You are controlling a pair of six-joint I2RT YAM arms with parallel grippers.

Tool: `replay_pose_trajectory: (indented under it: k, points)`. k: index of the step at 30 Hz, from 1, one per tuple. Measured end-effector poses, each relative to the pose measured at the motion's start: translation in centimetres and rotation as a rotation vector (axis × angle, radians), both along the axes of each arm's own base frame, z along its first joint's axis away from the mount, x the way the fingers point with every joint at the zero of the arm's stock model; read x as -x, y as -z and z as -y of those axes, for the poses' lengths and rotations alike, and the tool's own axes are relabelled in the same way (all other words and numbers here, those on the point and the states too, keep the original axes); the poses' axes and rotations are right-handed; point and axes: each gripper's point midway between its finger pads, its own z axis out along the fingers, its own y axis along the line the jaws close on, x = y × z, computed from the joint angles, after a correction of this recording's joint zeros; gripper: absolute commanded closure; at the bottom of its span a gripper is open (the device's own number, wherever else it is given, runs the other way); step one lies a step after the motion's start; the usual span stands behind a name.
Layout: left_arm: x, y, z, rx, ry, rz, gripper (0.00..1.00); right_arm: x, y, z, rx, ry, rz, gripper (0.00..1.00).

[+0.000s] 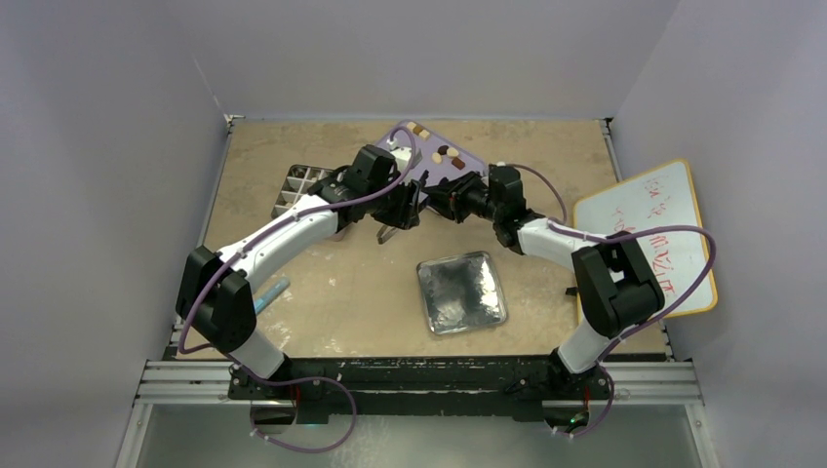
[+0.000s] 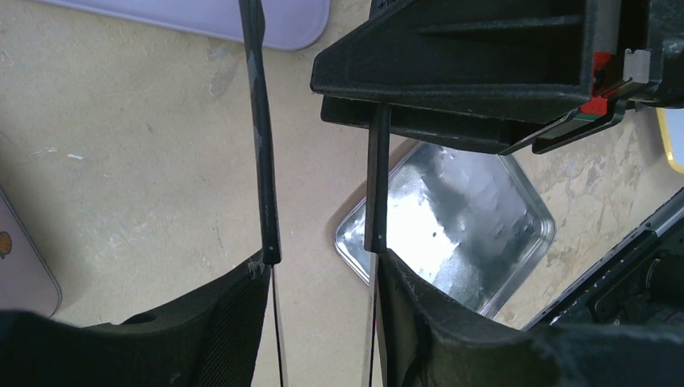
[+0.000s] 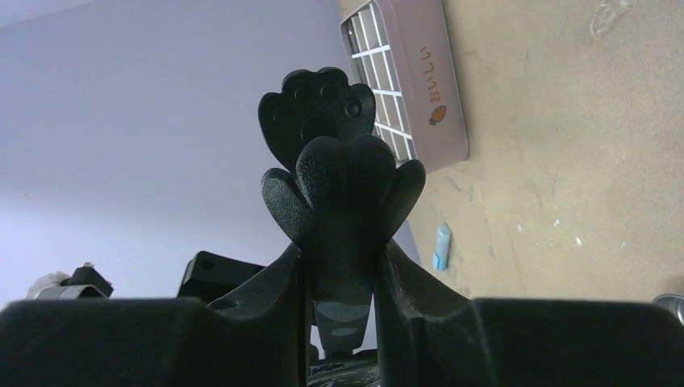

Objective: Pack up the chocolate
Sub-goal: Adjust the clamp.

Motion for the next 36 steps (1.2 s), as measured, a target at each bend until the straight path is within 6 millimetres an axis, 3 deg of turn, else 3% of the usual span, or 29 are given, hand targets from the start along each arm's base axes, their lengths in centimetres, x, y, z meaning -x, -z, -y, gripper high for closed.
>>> replay_pose_trajectory:
  k: [9, 14, 19, 22, 31, 36]
  points:
    - [0.0, -0.6, 0.1, 0.017, -0.003, 0.009, 0.61, -0.2, 0.3, 0.7, -0.053, 0.042, -0.035, 1.00]
    - [0.0, -3.5, 0.2, 0.069, -0.001, 0.084, 0.72, -0.3, -0.2, 0.8, -0.083, 0.050, -0.041, 1.00]
    - [0.0, -3.5, 0.2, 0.066, 0.009, 0.090, 0.58, -0.4, -0.3, 0.8, -0.084, 0.051, -0.039, 1.00]
    - [-0.1, -3.4, 0.2, 0.064, 0.013, 0.091, 0.56, -0.4, -0.3, 0.8, -0.087, 0.053, -0.041, 1.00]
    - [-0.5, -2.8, 0.3, 0.049, 0.022, 0.106, 0.57, -0.4, -0.3, 0.8, -0.096, 0.057, -0.051, 1.00]
    - [-0.7, -2.0, 0.6, 0.042, 0.024, 0.092, 0.68, -0.4, -0.3, 0.8, -0.101, 0.061, -0.057, 1.00]
